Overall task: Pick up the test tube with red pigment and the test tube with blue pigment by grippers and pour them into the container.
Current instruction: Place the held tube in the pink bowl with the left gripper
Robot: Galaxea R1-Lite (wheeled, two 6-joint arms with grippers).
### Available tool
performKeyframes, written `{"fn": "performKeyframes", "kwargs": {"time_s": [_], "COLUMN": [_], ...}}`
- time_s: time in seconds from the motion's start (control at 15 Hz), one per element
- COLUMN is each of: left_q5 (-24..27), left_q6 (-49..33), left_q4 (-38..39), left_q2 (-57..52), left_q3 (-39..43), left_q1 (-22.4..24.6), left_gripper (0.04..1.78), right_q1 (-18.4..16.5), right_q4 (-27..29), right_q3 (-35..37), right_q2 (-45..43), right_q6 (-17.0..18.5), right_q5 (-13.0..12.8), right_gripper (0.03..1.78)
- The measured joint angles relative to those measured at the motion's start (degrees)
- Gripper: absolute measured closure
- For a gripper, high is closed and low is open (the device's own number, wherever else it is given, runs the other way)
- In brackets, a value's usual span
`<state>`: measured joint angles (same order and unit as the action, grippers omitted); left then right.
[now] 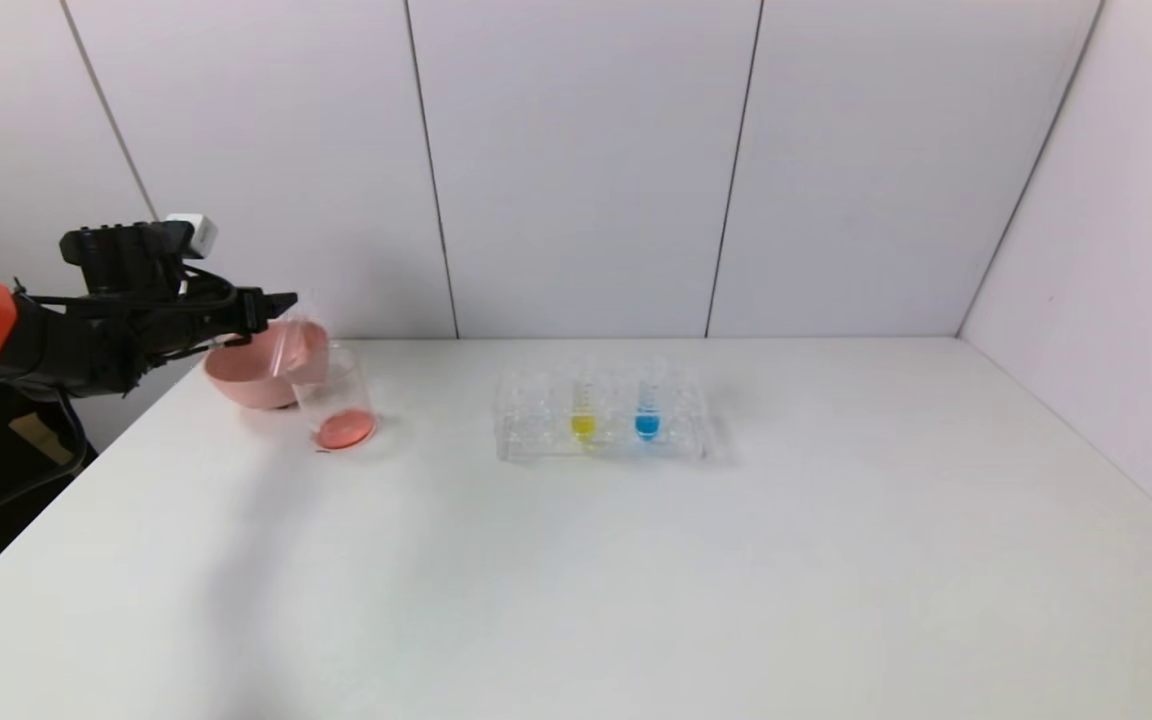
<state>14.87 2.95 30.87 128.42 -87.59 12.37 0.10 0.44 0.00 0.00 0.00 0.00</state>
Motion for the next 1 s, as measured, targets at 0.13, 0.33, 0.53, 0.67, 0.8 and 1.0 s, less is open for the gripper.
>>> {"fn": "performKeyframes", "kwargs": {"time_s": [0.13, 0.33, 0.53, 0.67, 0.8, 1.0], "left_q5": [-0.02, 0.00, 0.52, 0.56, 0.61, 0.54], "left_q6": [0.00, 0.00, -0.61, -1.19, -1.38, -1.44], "left_q4": [0.16, 0.22, 0.24, 0.41, 1.29, 2.54], "left_q2": [-1.13, -4.50, -8.51, -11.02, -14.21, -19.48], "left_q3": [0.68, 2.89, 6.28, 8.70, 11.79, 16.73], "left_q1": [0.00, -0.41, -0.78, -1.38, -2.24, -4.00], "left_gripper": [0.14, 0.05, 0.06, 0.06, 0.06, 0.06], "right_q1": [0.00, -0.05, 0.00, 0.00, -0.02, -0.02], "right_q4": [0.00, 0.00, 0.00, 0.00, 0.00, 0.00], "right_q3": [0.00, 0.00, 0.00, 0.00, 0.00, 0.00], "right_q2": [0.00, 0.00, 0.00, 0.00, 0.00, 0.00], "right_q6": [0.00, 0.00, 0.00, 0.00, 0.00, 0.00], "right_q5": [0.00, 0.00, 0.00, 0.00, 0.00, 0.00], "right_gripper": [0.04, 0.04, 0.04, 0.04, 0.04, 0.04]}}
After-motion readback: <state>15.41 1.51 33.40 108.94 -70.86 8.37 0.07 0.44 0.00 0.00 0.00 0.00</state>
